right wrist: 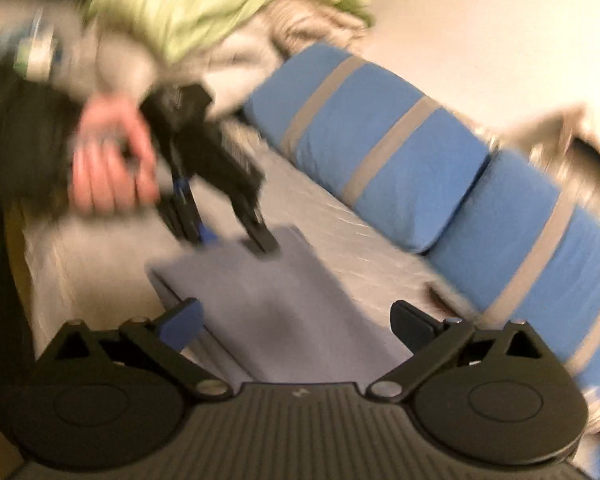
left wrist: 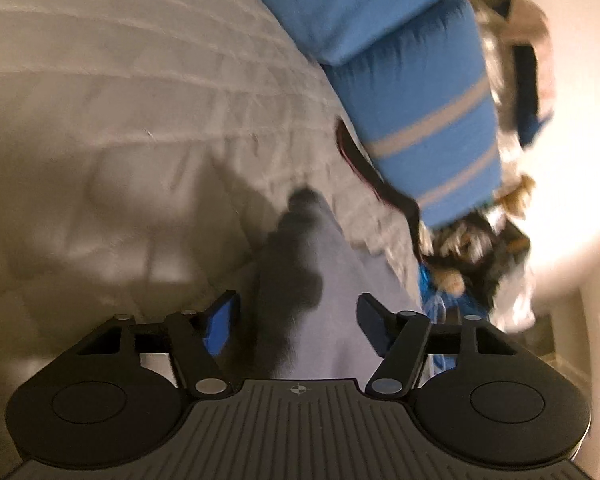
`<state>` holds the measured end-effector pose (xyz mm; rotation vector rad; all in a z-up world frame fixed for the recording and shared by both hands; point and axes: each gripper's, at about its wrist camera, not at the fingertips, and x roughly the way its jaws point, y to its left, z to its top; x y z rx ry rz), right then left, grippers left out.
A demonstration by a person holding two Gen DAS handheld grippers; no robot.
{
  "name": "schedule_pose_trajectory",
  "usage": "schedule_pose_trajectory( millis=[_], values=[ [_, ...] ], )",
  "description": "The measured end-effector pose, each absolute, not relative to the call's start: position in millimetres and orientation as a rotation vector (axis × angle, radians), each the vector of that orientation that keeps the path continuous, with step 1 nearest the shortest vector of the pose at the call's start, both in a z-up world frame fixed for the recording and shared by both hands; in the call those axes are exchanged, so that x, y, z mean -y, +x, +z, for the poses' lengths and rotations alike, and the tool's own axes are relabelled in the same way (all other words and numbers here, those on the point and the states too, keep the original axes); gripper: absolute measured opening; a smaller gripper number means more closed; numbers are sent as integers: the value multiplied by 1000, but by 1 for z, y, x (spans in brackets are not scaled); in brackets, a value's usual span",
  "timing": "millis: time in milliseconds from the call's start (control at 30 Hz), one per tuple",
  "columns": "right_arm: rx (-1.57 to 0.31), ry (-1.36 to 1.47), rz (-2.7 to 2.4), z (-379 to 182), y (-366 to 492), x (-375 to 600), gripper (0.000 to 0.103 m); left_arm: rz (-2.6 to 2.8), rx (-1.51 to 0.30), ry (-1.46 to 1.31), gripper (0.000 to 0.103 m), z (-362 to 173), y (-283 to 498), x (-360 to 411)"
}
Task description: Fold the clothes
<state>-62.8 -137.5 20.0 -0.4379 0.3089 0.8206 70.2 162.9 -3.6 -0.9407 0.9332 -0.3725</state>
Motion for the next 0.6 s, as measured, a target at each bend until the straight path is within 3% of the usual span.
schedule_pose_trajectory(
  millis=[133,200,267,333,600],
  values=[
    [-373,-344,833,17,-49,147,103,-434,-941,-894,55,-7,72,-158],
    [-381,-337,805,15,-48,155,103,-442,-954,-935,46,-14,76,-157],
    [-413,-316,769,12,-38,158,103,-443,-974,-986,26,-22,81,-155],
    [-426,-304,729,11,-35,163,103,-438,-984,-1034,15,-30,85,-154],
    [-433,-281,644,6,-26,181,103,-331,-1017,-991,10,-8,85,-159]
  ],
)
